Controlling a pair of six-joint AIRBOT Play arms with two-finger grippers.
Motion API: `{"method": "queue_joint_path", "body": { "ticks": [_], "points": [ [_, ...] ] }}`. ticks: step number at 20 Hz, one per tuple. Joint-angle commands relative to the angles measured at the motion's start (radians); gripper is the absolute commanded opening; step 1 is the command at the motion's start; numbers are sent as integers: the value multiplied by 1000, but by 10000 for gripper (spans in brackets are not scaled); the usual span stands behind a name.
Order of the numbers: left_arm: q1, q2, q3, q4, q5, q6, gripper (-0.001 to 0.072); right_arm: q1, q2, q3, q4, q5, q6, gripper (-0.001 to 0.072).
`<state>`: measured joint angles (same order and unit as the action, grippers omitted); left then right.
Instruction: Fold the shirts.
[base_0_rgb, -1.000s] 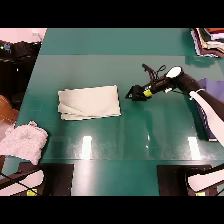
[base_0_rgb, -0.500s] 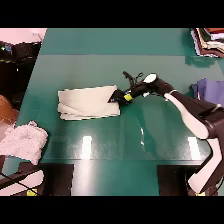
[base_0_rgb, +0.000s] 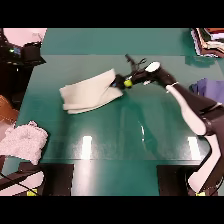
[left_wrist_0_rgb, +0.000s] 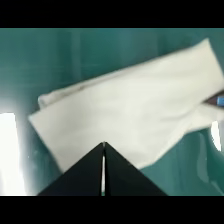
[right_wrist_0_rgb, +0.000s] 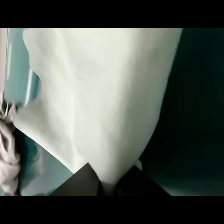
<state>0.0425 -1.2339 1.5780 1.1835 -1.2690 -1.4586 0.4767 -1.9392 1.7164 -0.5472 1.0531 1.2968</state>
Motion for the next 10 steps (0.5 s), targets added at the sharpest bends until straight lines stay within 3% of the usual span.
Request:
{"method": "queue_joint_path", "body": {
  "ticks": [1, 6, 10],
  "points": [
    [-130, 0, 0, -2, 14, 1, 28, -163, 135, 13, -155, -6, 40, 17],
    [-292, 0, 0, -2, 108, 0, 28, -519, 339, 13, -294, 60, 65, 17],
    [-375, 0, 0, -3, 194, -2, 28, -784, 399, 13, -294, 104, 64, 17]
  ]
}}
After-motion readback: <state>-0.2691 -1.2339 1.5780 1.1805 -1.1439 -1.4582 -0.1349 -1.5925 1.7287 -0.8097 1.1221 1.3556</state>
